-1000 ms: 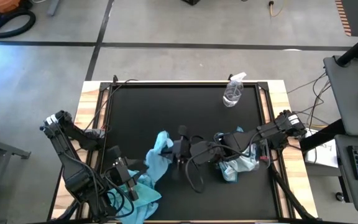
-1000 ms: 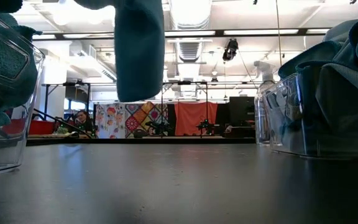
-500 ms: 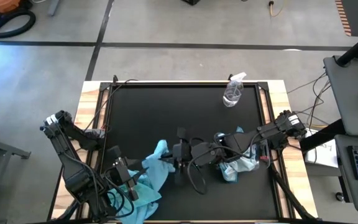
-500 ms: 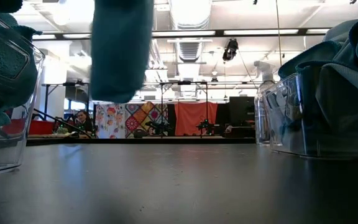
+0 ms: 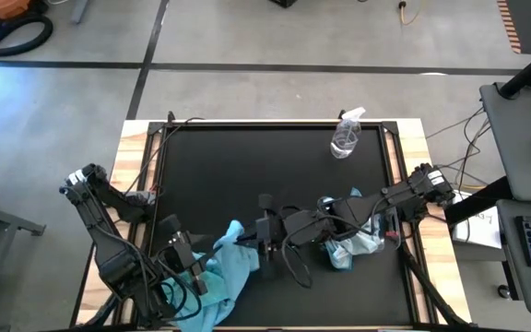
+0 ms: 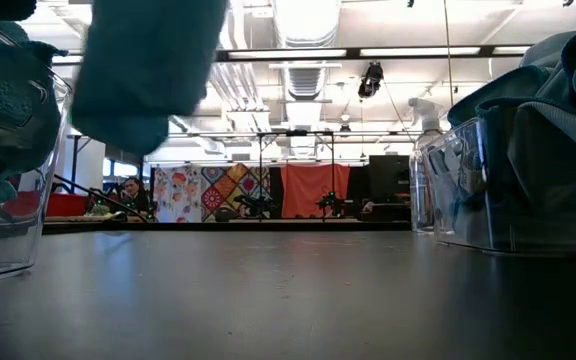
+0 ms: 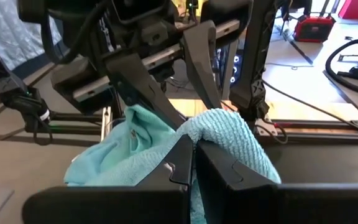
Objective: Sort microfiber towel by color & place in baskets
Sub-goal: Put the blue microfiber towel into the left transparent bin
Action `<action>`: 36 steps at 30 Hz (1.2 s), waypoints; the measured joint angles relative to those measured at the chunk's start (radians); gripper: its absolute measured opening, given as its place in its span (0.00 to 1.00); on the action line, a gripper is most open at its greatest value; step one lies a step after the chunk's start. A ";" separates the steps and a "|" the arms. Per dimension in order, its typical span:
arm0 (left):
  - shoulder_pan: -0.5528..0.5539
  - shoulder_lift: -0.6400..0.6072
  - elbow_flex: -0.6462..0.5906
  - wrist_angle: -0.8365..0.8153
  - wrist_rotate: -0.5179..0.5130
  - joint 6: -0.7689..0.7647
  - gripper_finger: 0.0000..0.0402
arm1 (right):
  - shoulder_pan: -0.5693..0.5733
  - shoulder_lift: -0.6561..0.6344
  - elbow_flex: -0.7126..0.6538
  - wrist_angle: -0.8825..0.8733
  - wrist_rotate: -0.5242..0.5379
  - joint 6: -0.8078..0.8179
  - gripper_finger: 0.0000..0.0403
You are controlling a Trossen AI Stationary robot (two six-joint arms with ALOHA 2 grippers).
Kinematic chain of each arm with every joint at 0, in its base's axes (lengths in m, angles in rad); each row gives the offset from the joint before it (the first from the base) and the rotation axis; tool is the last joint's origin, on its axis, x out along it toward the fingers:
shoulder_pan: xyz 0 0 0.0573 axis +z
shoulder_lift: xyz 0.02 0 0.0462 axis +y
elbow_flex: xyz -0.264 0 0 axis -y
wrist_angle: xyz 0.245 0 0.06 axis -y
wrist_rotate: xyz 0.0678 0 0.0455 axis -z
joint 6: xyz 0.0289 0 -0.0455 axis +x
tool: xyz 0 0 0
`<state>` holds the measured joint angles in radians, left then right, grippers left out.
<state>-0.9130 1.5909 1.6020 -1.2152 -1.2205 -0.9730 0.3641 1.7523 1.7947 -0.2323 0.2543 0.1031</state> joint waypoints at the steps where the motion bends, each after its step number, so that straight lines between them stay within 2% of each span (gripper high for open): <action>1: 0.002 0.000 0.000 0.000 0.000 0.000 0.30 | 0.000 0.000 0.000 0.008 0.000 0.000 0.02; 14: 0.025 0.000 0.000 0.020 0.038 0.025 0.28 | -0.003 0.000 -0.003 0.021 0.009 0.001 0.02; 17: 0.025 0.000 0.000 0.054 0.060 0.062 0.22 | -0.003 0.000 -0.004 0.021 0.010 0.008 0.02; 22: 0.025 0.000 0.000 0.081 0.062 0.103 0.02 | -0.003 0.000 -0.005 0.020 0.010 0.008 0.02; 33: 0.025 0.000 -0.001 0.081 0.062 0.123 0.00 | -0.003 0.000 -0.011 0.003 0.010 -0.011 0.02; 36: 0.025 0.000 -0.002 0.080 0.062 0.123 0.00 | -0.003 0.000 -0.011 -0.001 0.008 -0.012 0.05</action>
<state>-0.8879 1.5909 1.6005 -1.1347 -1.1584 -0.8497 0.3614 1.7523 1.7840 -0.2332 0.2626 0.0911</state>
